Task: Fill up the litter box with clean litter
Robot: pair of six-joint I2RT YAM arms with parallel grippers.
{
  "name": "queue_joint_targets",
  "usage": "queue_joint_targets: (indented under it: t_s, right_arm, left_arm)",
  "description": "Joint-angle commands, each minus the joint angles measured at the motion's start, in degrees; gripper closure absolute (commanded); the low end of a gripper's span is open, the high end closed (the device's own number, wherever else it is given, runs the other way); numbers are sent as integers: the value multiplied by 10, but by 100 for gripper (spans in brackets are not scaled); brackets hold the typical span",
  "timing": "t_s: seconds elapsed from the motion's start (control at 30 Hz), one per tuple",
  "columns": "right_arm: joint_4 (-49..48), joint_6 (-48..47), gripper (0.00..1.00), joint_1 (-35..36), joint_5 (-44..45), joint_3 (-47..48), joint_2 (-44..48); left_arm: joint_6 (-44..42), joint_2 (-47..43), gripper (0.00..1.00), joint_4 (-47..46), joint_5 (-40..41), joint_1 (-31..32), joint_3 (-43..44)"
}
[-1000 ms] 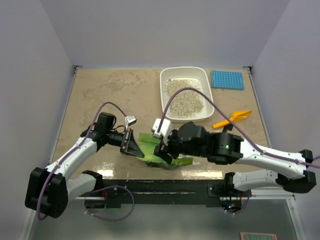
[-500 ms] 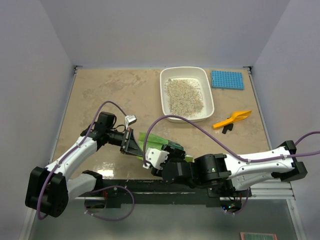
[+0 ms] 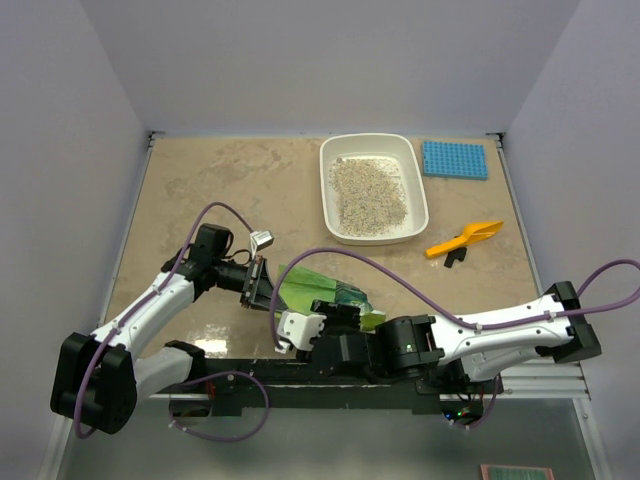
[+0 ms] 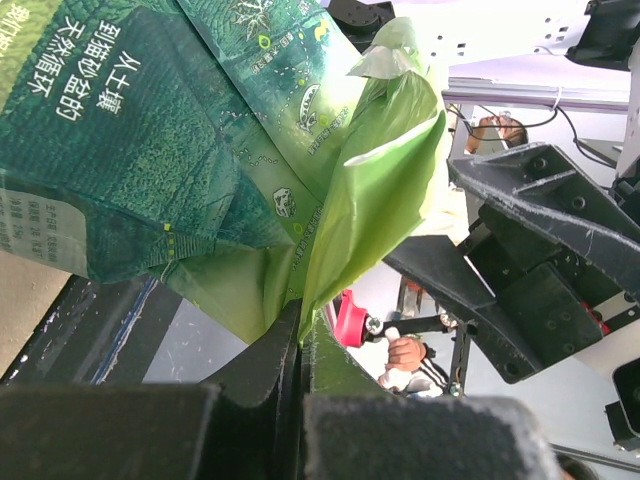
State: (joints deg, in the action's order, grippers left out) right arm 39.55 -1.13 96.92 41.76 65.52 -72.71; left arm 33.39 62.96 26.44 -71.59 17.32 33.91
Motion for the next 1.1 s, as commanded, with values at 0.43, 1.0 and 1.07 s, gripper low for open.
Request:
queue_joint_targets:
  t_s: [0.43,1.0,1.07]
  right_arm:
    - [-86,-56,36,1,-33,-52,-24]
    - [-106,-97,40,-74,-82,-68,-37]
    - [-87,-97,43,-76,-90,-65,-45]
  left_arm:
    - [-21,8,100,7,56,-3,1]
    - [-22,8,100,9,51,-2,3]
    - [-23,8,100,8,50,-3,5]
